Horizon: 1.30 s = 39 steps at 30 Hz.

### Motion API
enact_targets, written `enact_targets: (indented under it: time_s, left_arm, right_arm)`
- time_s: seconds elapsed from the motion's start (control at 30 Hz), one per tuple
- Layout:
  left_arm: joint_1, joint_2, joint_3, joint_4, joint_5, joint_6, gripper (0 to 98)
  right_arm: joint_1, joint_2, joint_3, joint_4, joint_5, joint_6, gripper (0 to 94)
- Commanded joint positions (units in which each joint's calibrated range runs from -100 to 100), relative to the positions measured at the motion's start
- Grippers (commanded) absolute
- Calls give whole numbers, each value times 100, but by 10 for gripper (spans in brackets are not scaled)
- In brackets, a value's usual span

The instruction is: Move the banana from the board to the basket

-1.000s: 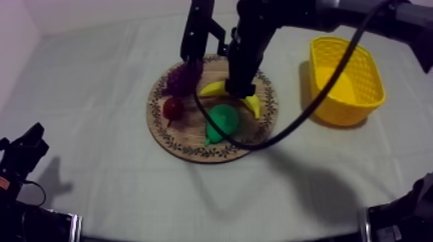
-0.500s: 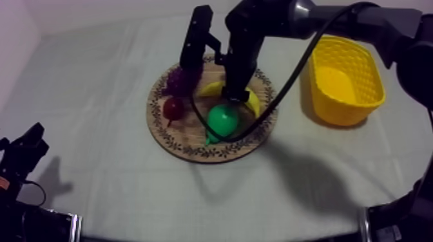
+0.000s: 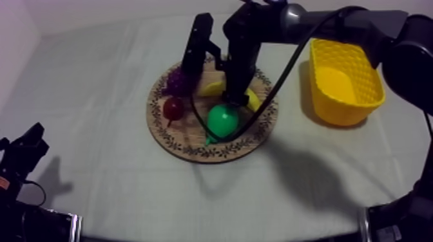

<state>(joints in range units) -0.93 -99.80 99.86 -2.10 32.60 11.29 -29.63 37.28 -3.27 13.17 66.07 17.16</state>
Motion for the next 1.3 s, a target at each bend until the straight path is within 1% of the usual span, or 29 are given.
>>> enact_targets:
  time_s: [0.0,0.27,0.57,0.77,1.27]
  left_arm:
    - [3,-3,3,2,-2,1,1]
    - [3,-3,3,2,-2,1,1]
    - [3,-3,3,2,-2,1,1]
    - [3,-3,3,2,-2,1,1]
    - [3,-3,3,2,-2,1,1]
  right_arm:
    - [-8,21,9,-14,0,-9,726]
    - [-37,113,36,23,-73,-89,710]
    - [-36,199,-11,80,-151,-201,617]
    - [-25,276,-78,77,-117,-194,516]
    - [-4,361,5,78,-184,-225,218]
